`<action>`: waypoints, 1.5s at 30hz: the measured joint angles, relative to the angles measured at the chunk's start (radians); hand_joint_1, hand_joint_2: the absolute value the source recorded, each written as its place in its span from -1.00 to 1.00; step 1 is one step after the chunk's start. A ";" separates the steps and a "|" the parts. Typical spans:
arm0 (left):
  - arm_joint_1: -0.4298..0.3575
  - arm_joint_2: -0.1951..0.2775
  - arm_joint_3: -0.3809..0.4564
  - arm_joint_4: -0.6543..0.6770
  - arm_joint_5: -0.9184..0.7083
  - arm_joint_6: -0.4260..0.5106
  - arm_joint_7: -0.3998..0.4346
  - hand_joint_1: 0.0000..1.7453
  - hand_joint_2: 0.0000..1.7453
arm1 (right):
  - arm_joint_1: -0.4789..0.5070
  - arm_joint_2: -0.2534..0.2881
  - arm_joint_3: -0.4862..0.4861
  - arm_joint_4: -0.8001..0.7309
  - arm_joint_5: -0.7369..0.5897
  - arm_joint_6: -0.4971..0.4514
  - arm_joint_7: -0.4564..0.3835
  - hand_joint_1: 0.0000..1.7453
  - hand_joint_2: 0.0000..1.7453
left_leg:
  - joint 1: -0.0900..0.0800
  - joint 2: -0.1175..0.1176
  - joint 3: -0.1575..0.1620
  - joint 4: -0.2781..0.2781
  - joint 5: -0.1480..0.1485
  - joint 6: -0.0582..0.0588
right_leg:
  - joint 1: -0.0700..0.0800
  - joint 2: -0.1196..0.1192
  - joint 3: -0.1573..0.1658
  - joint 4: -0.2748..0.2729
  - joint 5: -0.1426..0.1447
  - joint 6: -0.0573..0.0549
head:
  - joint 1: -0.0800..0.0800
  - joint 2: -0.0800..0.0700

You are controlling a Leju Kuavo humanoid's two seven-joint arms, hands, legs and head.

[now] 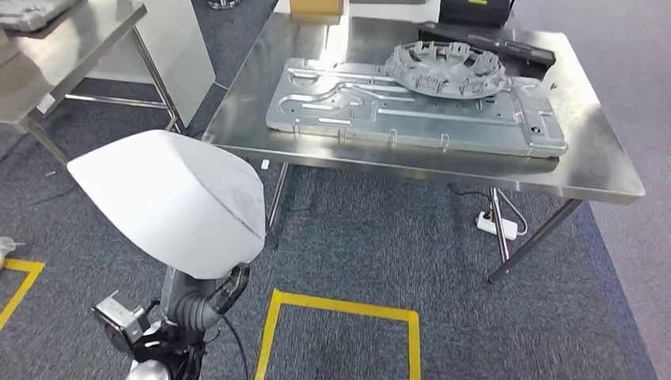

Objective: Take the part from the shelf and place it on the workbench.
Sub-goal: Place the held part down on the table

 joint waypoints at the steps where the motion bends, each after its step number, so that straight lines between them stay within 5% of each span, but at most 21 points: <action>1: -0.008 -0.002 0.000 0.000 0.001 0.000 0.003 1.00 1.00 | -0.003 0.000 0.001 0.000 -0.003 0.004 -0.007 -1.00 -1.00 | 0.001 0.001 0.011 -0.004 0.002 0.004 | -0.001 0.000 -0.010 0.026 -0.016 0.004 | 0.000 0.000; 4: -0.029 -0.006 0.000 0.001 0.010 0.003 0.014 1.00 1.00 | -0.015 0.000 0.001 0.011 -0.018 0.029 -0.036 -1.00 -1.00 | 0.002 0.003 0.022 -0.007 -0.004 0.009 | -0.008 0.000 -0.107 0.174 -0.089 0.019 | 0.001 0.000; 6: -0.033 -0.007 0.001 0.004 0.015 0.005 0.019 1.00 1.00 | -0.019 0.000 0.001 0.025 -0.022 0.045 -0.047 -1.00 -1.00 | 0.003 0.002 0.028 -0.007 -0.013 0.007 | -0.014 -0.001 -0.158 0.217 -0.088 0.028 | 0.001 0.000; 9: -0.037 -0.007 0.002 0.007 0.019 0.006 0.021 1.00 1.00 | -0.020 0.000 0.001 0.042 -0.027 0.054 -0.044 -1.00 -1.00 | 0.007 -0.001 0.051 -0.007 -0.031 -0.003 | -0.022 -0.002 -0.125 0.073 0.034 0.031 | 0.001 0.000; 11: -0.041 -0.008 0.003 0.009 0.019 0.007 0.023 1.00 1.00 | -0.023 0.001 0.002 0.049 -0.030 0.056 -0.041 -1.00 -1.00 | 0.008 -0.001 0.060 -0.008 -0.042 -0.015 | -0.018 -0.005 -0.104 -0.007 0.061 0.022 | 0.001 0.000; 16: -0.048 -0.009 0.004 0.013 0.020 0.007 0.024 1.00 1.00 | -0.027 0.001 0.004 0.061 -0.037 0.068 -0.029 -1.00 -1.00 | 0.009 0.000 0.061 0.034 -0.060 -0.044 | -0.015 -0.004 -0.074 -0.031 0.063 -0.018 | 0.000 0.000; 19: -0.052 -0.009 0.004 0.016 0.021 0.007 0.024 1.00 1.00 | -0.029 0.001 0.004 0.066 -0.037 0.072 -0.028 -1.00 -1.00 | 0.013 0.000 -0.036 0.192 -0.125 -0.049 | -0.011 -0.004 -0.057 -0.034 0.050 -0.031 | -0.001 0.000; 21: -0.048 -0.009 0.004 0.021 0.021 0.007 0.023 1.00 1.00 | -0.029 0.001 0.005 0.068 -0.037 0.070 -0.032 -1.00 -1.00 | 0.014 0.000 -0.096 0.255 -0.134 -0.048 | -0.007 -0.002 -0.046 -0.034 0.038 -0.033 | -0.001 0.000; 22: -0.046 -0.009 0.004 0.023 0.021 0.007 0.022 1.00 1.00 | -0.029 0.001 0.006 0.069 -0.037 0.069 -0.034 -1.00 -1.00 | 0.014 0.000 -0.102 0.237 -0.110 -0.046 | -0.005 -0.001 -0.038 -0.034 0.032 -0.032 | -0.001 0.000; 24: -0.044 -0.009 0.004 0.023 0.021 0.007 0.020 1.00 1.00 | -0.028 0.001 0.011 0.070 -0.036 0.064 -0.039 -1.00 -1.00 | 0.012 0.001 -0.068 0.125 -0.023 -0.039 | -0.003 -0.001 -0.018 -0.034 0.016 -0.031 | -0.001 0.000; 25: -0.044 -0.009 0.004 0.024 0.021 0.007 0.018 1.00 1.00 | -0.028 0.002 0.014 0.070 -0.036 0.061 -0.042 -1.00 -1.00 | 0.008 0.001 -0.051 0.072 -0.003 -0.035 | -0.003 0.000 -0.010 -0.035 0.009 -0.028 | 0.000 0.000; 31: -0.043 -0.010 0.004 0.022 0.020 0.006 0.013 1.00 1.00 | -0.033 0.003 0.019 0.070 -0.032 0.055 -0.047 -1.00 -1.00 | -0.001 -0.001 0.013 -0.016 0.007 -0.001 | -0.009 -0.003 0.007 0.001 0.001 0.006 | 0.002 0.000; 36: -0.042 -0.010 0.004 0.022 0.017 0.001 0.008 1.00 1.00 | -0.037 0.004 0.023 0.073 -0.035 0.066 -0.056 -1.00 -1.00 | 0.003 -0.001 0.057 -0.029 -0.018 0.004 | -0.016 -0.004 -0.171 0.223 -0.087 0.023 | 0.004 0.000; 38: -0.041 -0.010 0.004 0.022 0.017 0.001 0.008 1.00 1.00 | -0.035 0.004 0.027 0.076 -0.036 0.070 -0.058 -1.00 -1.00 | 0.007 -0.004 0.084 -0.029 -0.039 -0.001 | -0.020 -0.005 -0.192 0.181 -0.058 0.028 | 0.004 0.000; 40: -0.041 -0.010 0.004 0.022 0.017 0.001 0.008 1.00 1.00 | -0.032 0.004 0.030 0.078 -0.037 0.072 -0.058 -1.00 -1.00 | 0.010 -0.005 0.114 -0.027 -0.065 -0.011 | -0.023 -0.007 -0.175 0.067 0.047 0.029 | 0.005 0.000; 42: -0.041 -0.010 0.004 0.021 0.015 0.002 0.009 1.00 1.00 | -0.033 0.005 0.035 0.080 -0.041 0.072 -0.055 -1.00 -1.00 | 0.009 -0.004 0.131 -0.029 -0.089 -0.024 | -0.020 -0.011 -0.162 0.001 0.109 0.018 | 0.005 0.000; 45: -0.043 -0.010 0.003 0.018 0.004 0.004 0.010 1.00 1.00 | -0.037 0.007 0.040 0.081 -0.045 0.070 -0.052 -1.00 -1.00 | 0.008 -0.004 0.142 -0.010 -0.091 -0.042 | -0.018 -0.008 -0.142 -0.011 0.106 -0.009 | 0.002 0.000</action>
